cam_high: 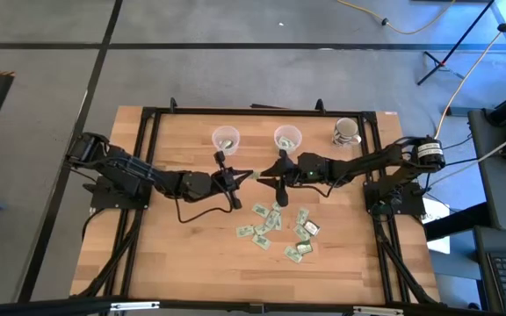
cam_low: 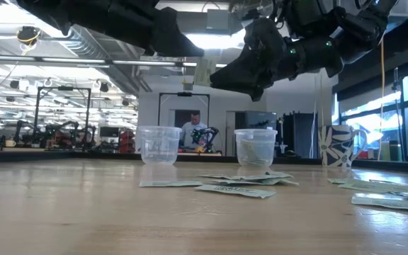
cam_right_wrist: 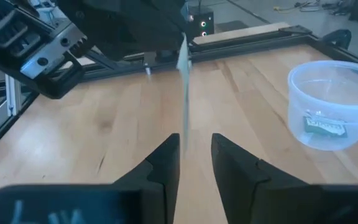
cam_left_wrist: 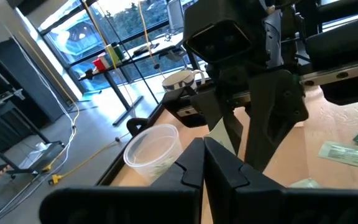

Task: Pick and place Stevia / Truvia into bins
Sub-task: Put the stevia packet into the right transparent container

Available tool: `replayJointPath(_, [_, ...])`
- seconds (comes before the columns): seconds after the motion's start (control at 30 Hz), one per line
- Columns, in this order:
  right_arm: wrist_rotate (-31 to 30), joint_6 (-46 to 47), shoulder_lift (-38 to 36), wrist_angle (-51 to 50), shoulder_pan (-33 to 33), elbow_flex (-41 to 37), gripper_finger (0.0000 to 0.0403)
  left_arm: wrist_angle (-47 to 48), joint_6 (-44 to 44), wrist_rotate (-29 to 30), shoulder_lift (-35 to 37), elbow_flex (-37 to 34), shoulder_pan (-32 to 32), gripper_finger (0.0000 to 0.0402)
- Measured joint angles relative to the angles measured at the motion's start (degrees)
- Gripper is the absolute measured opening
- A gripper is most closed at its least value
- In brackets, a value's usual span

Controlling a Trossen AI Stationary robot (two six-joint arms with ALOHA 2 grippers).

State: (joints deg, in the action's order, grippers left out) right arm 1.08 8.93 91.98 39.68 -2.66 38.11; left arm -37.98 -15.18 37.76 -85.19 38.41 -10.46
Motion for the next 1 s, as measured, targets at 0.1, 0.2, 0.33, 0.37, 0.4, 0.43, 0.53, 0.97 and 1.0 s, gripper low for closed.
replayJointPath(0.1, [0.0,0.02,0.0,0.54,0.0,0.0,0.0073,0.0,0.0,0.0,0.0,0.0,0.0,0.0002])
replayJointPath(0.2, [0.0,0.02,0.0,1.11,0.0,0.0,0.0051,0.0,0.0,0.0,0.0,0.0,0.0,0.0002])
replayJointPath(0.33, [0.01,0.02,0.0,1.16,0.0,0.0,0.0017,0.0,0.0,-0.02,0.0,0.0,0.0,0.0002])
replayJointPath(0.37, [0.0,0.02,0.0,1.16,0.0,0.0,0.0009,0.0,0.0,-0.02,0.0,0.0,0.0,0.0003])
replayJointPath(0.4, [0.01,0.03,0.0,1.16,0.01,0.0,0.0006,0.02,0.01,0.0,0.0,0.0,0.0,0.0004])
replayJointPath(0.43, [0.02,0.1,0.0,1.16,0.0,0.0,0.0005,0.06,0.0,-0.02,0.0,0.0,0.0,0.0007])
replayJointPath(0.53, [0.0,1.52,0.0,1.16,0.01,0.0,0.0007,0.49,-0.14,-0.02,0.0,0.0,-0.02,0.0023])
replayJointPath(0.97, [-0.4,4.13,-2.54,-2.29,-1.45,-0.04,0.0002,9.94,8.8,4.29,4.03,0.0,-1.92,0.0093])
replayJointPath(1.0, [-1.47,4.26,-3.64,-4.28,-1.95,-0.04,0.0002,12.06,10.52,2.63,4.99,0.0,-1.78,0.0092])
